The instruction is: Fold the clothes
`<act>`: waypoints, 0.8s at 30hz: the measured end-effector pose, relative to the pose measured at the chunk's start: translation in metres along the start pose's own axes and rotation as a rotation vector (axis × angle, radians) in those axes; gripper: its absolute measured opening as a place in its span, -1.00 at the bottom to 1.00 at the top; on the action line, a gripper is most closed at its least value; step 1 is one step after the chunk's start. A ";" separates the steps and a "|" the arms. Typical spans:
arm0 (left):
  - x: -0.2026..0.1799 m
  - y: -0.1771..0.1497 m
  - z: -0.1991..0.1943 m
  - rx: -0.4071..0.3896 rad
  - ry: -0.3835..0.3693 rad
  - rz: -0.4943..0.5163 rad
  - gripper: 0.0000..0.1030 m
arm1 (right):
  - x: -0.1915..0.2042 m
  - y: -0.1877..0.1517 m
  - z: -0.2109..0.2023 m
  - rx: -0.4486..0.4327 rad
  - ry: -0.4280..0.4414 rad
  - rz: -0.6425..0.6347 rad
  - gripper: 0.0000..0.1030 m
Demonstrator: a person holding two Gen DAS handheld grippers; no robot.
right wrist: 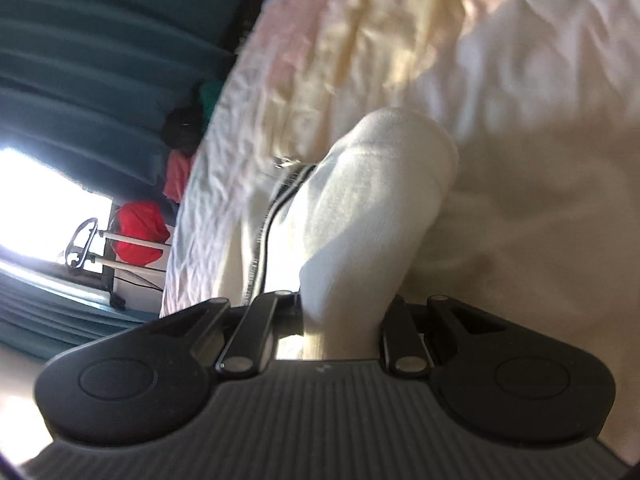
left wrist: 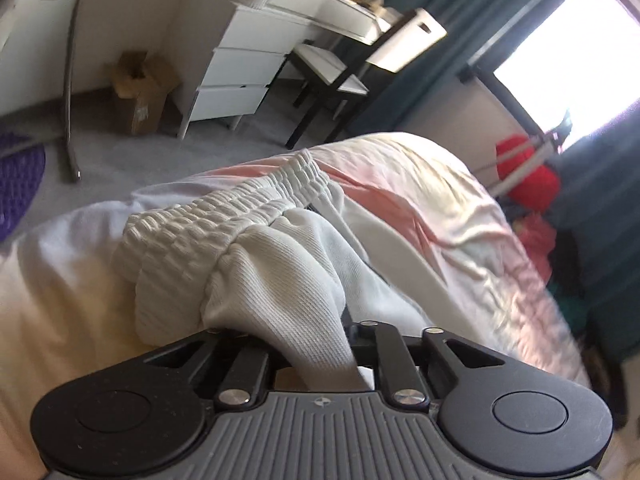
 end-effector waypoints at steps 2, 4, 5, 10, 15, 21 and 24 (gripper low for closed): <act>-0.005 -0.005 -0.005 0.002 0.011 0.058 -0.49 | -0.004 -0.002 0.002 0.009 -0.001 0.000 -0.68; -0.009 -0.008 -0.014 0.001 0.031 0.129 -0.17 | -0.004 -0.002 0.002 0.013 0.008 -0.001 -0.68; -0.015 -0.009 -0.015 0.004 0.037 0.154 -0.06 | -0.003 -0.003 0.002 0.013 0.009 -0.007 -0.67; -0.036 0.000 -0.042 -0.055 0.048 0.230 0.25 | -0.001 -0.004 0.003 0.012 0.011 0.014 -0.57; -0.096 -0.009 -0.056 -0.183 0.000 0.352 0.46 | 0.007 -0.009 0.013 0.049 0.063 0.014 0.05; -0.195 -0.068 -0.048 -0.245 -0.154 0.480 0.57 | 0.021 -0.017 0.026 0.060 0.059 -0.091 0.20; -0.228 -0.111 -0.026 -0.193 -0.201 0.517 0.57 | 0.029 -0.015 0.026 0.033 0.092 -0.097 0.22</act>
Point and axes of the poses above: each gripper's, at about its wrist camera, not at the fingertips, and z roughly the way its jaws point, x to its left, y to its top, the point moved 10 cm from there along z, roughly the way its jaws point, and after that the axes turned 10 degrees about -x, right-handed, at the moved point
